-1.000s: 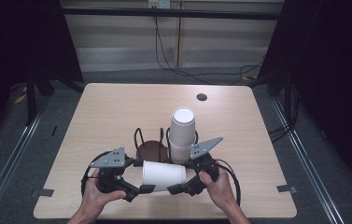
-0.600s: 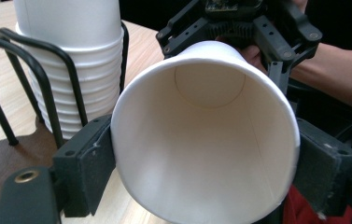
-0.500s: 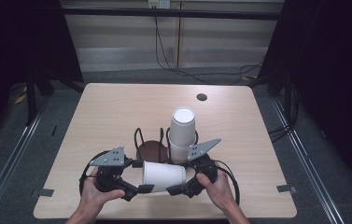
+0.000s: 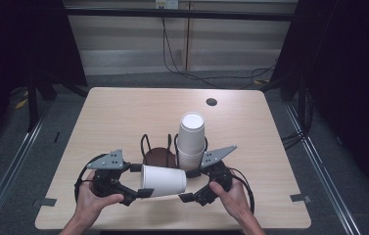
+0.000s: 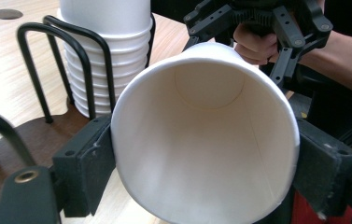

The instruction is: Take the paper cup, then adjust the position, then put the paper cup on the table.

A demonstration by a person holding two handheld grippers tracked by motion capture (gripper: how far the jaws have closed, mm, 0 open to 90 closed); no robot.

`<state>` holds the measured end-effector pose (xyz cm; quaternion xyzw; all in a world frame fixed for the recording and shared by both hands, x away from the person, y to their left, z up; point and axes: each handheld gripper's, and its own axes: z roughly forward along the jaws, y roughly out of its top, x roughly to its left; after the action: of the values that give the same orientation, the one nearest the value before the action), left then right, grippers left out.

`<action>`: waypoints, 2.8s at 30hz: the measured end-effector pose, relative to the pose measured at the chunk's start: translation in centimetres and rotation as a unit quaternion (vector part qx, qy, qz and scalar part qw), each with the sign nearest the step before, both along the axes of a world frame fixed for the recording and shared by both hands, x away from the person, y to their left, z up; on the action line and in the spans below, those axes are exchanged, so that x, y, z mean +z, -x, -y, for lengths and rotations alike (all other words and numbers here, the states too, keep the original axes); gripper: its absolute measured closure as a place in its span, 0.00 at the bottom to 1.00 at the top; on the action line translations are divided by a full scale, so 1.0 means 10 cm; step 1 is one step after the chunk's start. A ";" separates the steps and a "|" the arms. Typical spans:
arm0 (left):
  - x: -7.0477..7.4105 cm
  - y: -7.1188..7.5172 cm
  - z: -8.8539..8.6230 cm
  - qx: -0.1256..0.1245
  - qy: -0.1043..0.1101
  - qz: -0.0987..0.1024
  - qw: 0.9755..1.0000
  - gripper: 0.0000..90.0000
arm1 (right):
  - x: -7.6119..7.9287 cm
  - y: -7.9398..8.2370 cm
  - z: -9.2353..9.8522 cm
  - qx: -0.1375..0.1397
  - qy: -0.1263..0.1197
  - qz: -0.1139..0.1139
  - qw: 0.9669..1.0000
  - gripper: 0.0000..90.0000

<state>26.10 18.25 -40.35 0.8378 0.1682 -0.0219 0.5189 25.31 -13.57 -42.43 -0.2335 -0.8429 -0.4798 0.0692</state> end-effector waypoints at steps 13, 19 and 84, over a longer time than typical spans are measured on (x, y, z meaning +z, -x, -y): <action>0.05 -0.03 -0.12 0.010 -0.046 -0.009 0.999 0.18 | -0.02 0.01 0.09 -0.019 0.011 0.003 1.000 0.15; 0.06 -0.05 -0.19 0.019 -0.074 -0.014 0.997 0.18 | -0.03 0.02 0.13 -0.032 0.021 0.007 0.999 0.15; 0.46 -0.91 -0.81 0.164 -0.310 -0.066 0.934 0.16 | -0.10 0.01 0.19 -0.081 0.041 0.019 0.996 0.15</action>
<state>35.17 26.37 -35.79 0.9145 0.3355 0.0618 0.2176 25.18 -15.45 -43.40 -0.2947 -0.8415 -0.4528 0.0046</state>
